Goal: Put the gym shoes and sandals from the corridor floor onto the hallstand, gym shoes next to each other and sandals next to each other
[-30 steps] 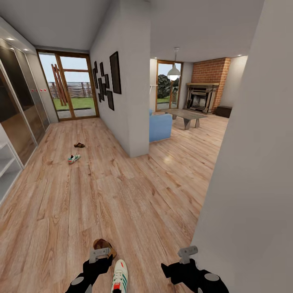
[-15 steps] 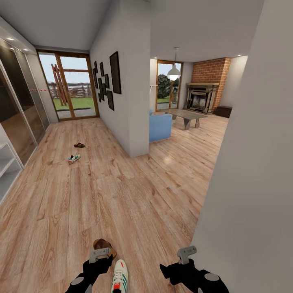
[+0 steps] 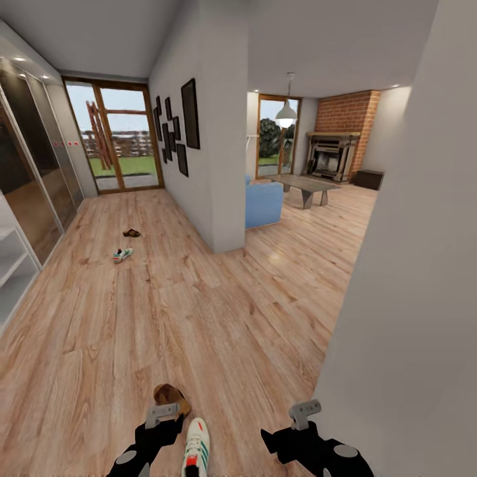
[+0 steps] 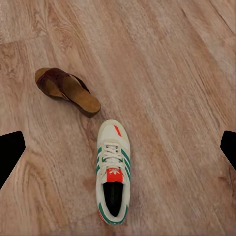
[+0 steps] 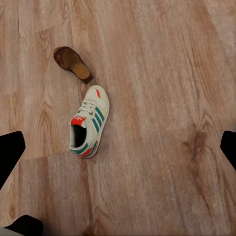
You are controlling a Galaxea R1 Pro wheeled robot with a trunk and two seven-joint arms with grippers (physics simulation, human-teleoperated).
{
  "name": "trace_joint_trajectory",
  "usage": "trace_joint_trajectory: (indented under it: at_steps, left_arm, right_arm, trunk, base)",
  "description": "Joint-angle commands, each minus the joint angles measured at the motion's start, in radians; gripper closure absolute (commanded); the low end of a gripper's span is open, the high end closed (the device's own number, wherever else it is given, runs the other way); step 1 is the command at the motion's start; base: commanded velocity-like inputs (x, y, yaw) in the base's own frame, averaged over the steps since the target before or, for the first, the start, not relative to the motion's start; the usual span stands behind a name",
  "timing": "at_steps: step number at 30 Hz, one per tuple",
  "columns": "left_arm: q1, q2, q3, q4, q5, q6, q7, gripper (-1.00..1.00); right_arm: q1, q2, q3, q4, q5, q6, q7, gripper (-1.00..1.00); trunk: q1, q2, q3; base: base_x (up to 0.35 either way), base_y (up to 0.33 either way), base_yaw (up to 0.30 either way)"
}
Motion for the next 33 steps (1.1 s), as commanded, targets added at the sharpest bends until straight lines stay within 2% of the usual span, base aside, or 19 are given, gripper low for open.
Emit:
trace_joint_trajectory:
  at_steps: [1, 20, 24, 26, 28, 30, 33]
  left_arm:
    - [-0.001, 0.0, -0.001, 0.001, 0.009, -0.003, 0.0, -1.0]
    - [-0.001, 0.001, -0.001, 0.001, 0.008, -0.004, 0.0, -1.0]
    - [-0.001, 0.0, -0.015, -0.001, 0.007, -0.013, 0.0, -1.0]
    - [-0.003, -0.002, -0.034, -0.002, 0.002, -0.029, 0.0, -1.0]
    - [-0.004, -0.004, -0.048, -0.004, -0.01, -0.046, 0.0, -1.0]
    - [-0.007, -0.005, -0.062, -0.006, -0.044, -0.063, 0.0, -1.0]
    - [-0.013, -0.006, -0.065, -0.01, -0.072, -0.069, 0.0, -1.0]
  right_arm:
    - [0.0, 0.0, -0.001, -0.001, 0.0, 0.005, 0.003, -1.0]
    - [0.0, 0.0, -0.003, -0.004, 0.0, 0.005, 0.003, -1.0]
    - [0.0, 0.001, -0.003, -0.004, 0.0, 0.005, 0.003, -1.0]
    - [0.0, 0.002, -0.003, -0.004, 0.0, 0.005, 0.003, -1.0]
    - [0.0, 0.002, -0.002, -0.004, 0.0, 0.005, 0.003, -1.0]
    - [0.0, 0.002, 0.0, -0.004, 0.0, 0.005, 0.003, -1.0]
    - [0.0, 0.002, 0.001, -0.004, 0.0, 0.005, 0.003, -1.0]
  trunk:
    - [0.004, -0.008, -0.006]
    - [0.077, -0.141, -0.069]
    - [0.092, -0.169, -0.087]
    - [0.1, -0.183, -0.096]
    - [0.107, -0.197, -0.104]
    - [0.115, -0.211, -0.112]
    - [0.127, -0.232, -0.122]
  base:
    - [0.0, 0.0, 0.093]
    - [0.0, 0.0, 0.011]
    - [0.0, 0.0, 0.0]
    - [0.0, 0.0, 0.0]
    - [0.0, 0.0, 0.0]
    - [0.0, 0.0, 0.0]
    - [0.0, 0.0, 0.0]
